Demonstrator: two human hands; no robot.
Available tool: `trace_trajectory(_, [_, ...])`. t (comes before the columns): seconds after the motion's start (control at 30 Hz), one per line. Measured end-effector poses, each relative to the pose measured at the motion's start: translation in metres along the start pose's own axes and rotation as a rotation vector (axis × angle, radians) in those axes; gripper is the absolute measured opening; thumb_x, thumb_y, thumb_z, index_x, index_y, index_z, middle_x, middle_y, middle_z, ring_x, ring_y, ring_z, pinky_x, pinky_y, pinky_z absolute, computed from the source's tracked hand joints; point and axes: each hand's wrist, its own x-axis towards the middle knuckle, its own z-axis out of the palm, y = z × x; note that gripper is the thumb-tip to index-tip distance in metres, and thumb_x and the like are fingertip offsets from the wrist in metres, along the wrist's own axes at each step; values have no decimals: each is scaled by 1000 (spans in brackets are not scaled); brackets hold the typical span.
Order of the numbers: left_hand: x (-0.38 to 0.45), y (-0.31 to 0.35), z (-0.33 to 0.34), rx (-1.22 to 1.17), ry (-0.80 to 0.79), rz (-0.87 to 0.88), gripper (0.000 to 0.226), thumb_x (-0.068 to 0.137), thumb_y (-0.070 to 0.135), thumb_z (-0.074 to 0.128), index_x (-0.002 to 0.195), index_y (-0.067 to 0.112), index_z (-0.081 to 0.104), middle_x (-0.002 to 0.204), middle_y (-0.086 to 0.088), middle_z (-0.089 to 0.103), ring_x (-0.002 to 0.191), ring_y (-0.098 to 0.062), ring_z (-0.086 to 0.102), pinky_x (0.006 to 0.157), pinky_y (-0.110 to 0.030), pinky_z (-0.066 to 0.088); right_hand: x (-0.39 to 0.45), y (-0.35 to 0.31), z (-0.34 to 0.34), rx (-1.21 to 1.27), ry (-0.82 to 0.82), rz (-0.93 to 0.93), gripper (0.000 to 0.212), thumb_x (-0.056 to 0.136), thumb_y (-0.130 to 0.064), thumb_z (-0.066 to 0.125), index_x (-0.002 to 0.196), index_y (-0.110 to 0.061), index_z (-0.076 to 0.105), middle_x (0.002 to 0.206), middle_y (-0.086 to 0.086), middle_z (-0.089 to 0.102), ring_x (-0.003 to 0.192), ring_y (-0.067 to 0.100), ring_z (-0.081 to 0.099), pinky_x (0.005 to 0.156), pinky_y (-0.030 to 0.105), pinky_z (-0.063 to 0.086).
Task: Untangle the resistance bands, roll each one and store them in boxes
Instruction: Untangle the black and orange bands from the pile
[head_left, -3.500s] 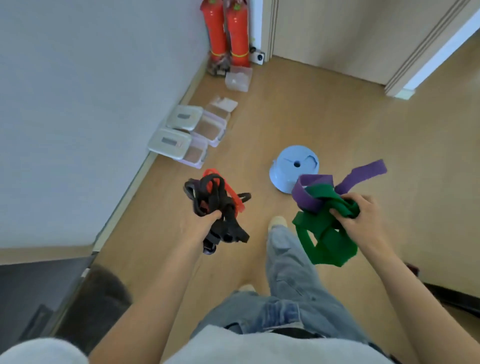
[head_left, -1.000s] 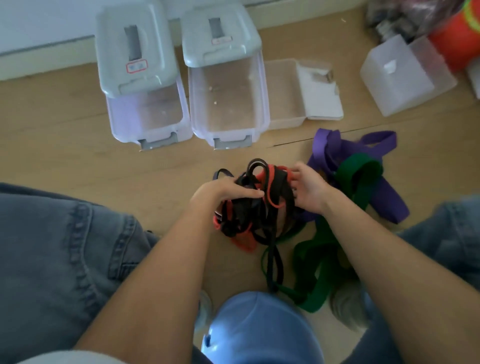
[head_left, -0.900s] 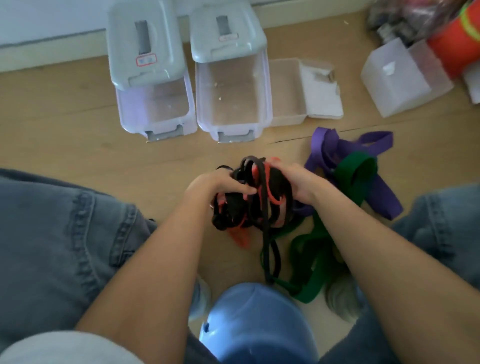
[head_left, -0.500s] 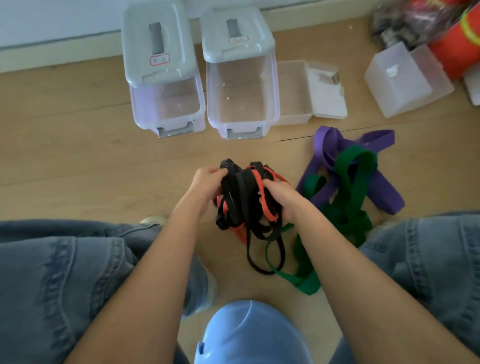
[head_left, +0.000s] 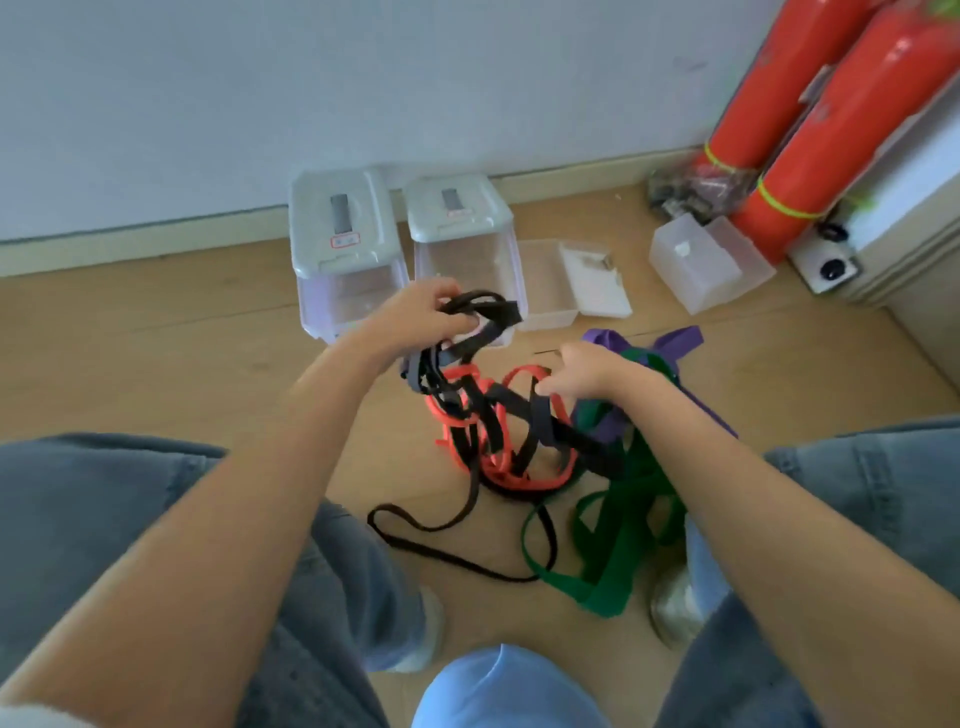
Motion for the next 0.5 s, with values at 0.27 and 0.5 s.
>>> trace_trajectory(0.27, [-56,49,-69,-46,-18,270,18,89,19,60,98,3,63,76,-6,63,67,-12,59,71,-23,46,-89,-67,-57,346,26,-504,4,84,-16,67,86,-16,63,69,-3,69,82,17,68,82,33,53])
trace_trajectory(0.5, [-52,7,-72,276,-127,98,32,89,38,57,77,9,64,73,-3,65,72,-13,54,69,-17,37,-100,-74,-92,862,244,-596,12,88,-16,61,80,-20,68,55,-8,54,57,6,52,50,15,42])
